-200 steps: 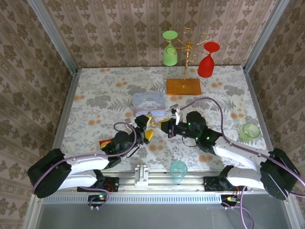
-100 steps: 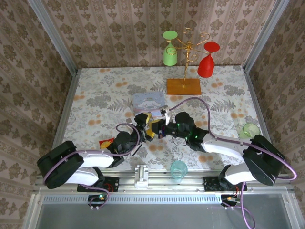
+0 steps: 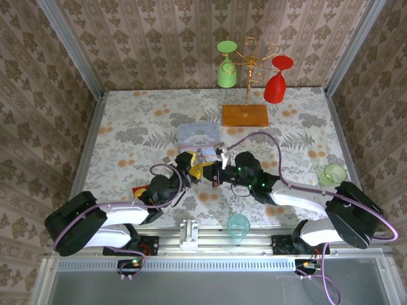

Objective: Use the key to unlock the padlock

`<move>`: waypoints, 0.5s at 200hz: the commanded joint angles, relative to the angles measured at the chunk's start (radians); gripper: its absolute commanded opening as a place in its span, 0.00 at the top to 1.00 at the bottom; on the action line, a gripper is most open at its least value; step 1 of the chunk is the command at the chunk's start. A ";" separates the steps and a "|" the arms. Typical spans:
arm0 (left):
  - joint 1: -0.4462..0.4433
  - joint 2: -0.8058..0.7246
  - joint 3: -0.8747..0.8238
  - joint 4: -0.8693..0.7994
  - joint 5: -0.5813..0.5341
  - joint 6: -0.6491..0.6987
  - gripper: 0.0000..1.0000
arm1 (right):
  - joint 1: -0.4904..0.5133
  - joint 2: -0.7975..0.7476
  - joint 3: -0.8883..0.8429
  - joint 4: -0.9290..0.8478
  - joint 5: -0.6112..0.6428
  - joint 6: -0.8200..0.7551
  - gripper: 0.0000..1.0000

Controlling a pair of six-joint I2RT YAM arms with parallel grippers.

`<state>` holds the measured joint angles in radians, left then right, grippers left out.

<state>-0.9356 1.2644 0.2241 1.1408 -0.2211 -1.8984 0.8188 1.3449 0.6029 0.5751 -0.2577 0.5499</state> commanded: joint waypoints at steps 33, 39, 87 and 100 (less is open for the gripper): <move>0.026 -0.048 0.001 -0.053 0.055 0.045 0.49 | 0.005 -0.051 -0.016 -0.032 0.031 -0.029 1.00; 0.031 -0.049 0.003 -0.060 0.066 0.047 0.52 | 0.005 -0.052 -0.017 -0.032 0.032 -0.030 1.00; 0.060 -0.082 -0.006 -0.097 0.096 0.072 0.66 | 0.006 -0.054 -0.017 -0.028 0.035 -0.025 1.00; 0.062 -0.098 0.004 -0.139 0.106 0.077 0.71 | 0.006 -0.052 -0.015 -0.030 0.034 -0.027 1.00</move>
<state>-0.8860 1.2076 0.2241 1.0622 -0.1501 -1.8549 0.8188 1.3136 0.5953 0.5488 -0.2417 0.5461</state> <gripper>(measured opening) 0.326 0.060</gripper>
